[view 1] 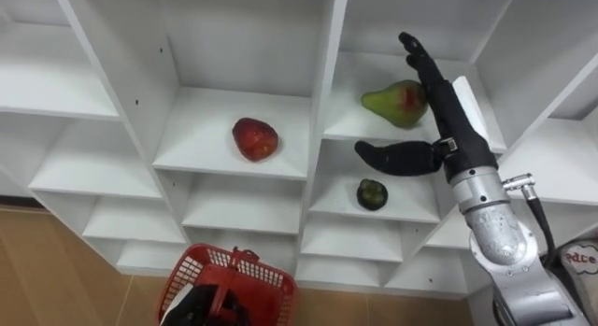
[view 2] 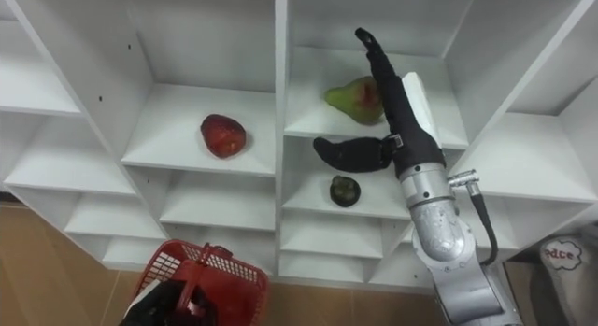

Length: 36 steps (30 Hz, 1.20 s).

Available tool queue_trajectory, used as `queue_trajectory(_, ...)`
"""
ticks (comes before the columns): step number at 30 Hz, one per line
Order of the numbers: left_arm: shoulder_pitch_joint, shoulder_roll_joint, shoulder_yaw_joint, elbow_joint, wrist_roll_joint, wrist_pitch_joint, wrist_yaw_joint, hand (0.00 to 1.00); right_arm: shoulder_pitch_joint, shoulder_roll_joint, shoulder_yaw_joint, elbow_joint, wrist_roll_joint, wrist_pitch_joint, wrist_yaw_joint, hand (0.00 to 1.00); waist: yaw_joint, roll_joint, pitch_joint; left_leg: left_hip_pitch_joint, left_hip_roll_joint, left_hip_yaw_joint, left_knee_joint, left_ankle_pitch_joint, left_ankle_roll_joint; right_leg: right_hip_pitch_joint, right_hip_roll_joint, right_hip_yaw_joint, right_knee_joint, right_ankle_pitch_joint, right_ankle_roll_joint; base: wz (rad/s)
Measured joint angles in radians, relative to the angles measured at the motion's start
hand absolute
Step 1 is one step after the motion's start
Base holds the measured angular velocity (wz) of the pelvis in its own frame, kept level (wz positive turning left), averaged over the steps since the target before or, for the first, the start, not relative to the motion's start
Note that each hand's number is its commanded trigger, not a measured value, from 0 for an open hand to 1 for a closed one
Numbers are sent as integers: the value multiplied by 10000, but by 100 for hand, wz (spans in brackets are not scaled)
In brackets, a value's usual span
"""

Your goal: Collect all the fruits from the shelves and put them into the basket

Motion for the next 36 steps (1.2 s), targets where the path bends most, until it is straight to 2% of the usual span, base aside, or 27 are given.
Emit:
queue_trajectory(7,0,0,1,1,0,100,-24,100,-288,0,-20,279,18,190,195,0,-17,73,-1,-1,0,-110,5,0,0,46,-1,-82,-12,0,0,3)
queue_trajectory(8,0,-1,1,1,0,111,-27,100,-290,0,-20,279,18,190,203,12,-17,86,0,1,0,-132,5,0,0,63,-2,-102,-19,-1,0,5)
queue_trajectory(9,0,-1,2,1,0,135,-28,100,-301,0,-22,279,9,190,209,35,-15,98,-3,2,0,-145,4,0,-1,68,-3,-103,-21,-1,0,3)
queue_trajectory(11,1,-11,52,1,21,149,-62,100,-305,0,-57,280,-87,193,220,71,5,108,-3,4,0,-144,4,0,-1,67,-3,-111,-19,-1,0,0)
queue_trajectory(12,1,-28,140,1,27,152,-116,100,-305,1,-103,281,-223,201,222,100,12,109,-2,4,0,-143,5,0,0,67,-3,-113,-19,-1,0,0)
queue_trajectory(15,1,-71,389,0,17,160,-227,100,-395,9,-248,366,-520,262,235,100,2,108,-3,5,-2,-143,15,0,0,69,-8,-126,-16,-1,0,0)
queue_trajectory(19,-5,-60,403,0,15,159,-249,100,-860,8,-427,1113,-958,312,197,100,-14,77,-23,5,-6,-144,36,1,-1,79,-19,-168,-9,-1,-1,0)
queue_trajectory(24,-15,-55,404,2,15,159,-373,100,-892,14,-456,1211,-1207,391,184,100,-1,1,-52,16,-15,-163,50,3,0,80,-36,-213,-9,-1,0,0)
queue_trajectory(36,-37,-32,398,1,15,159,-491,100,-1036,39,-456,1280,-1327,389,185,100,4,-143,23,-24,-22,-164,51,3,1,78,-47,-230,-13,-2,2,0)
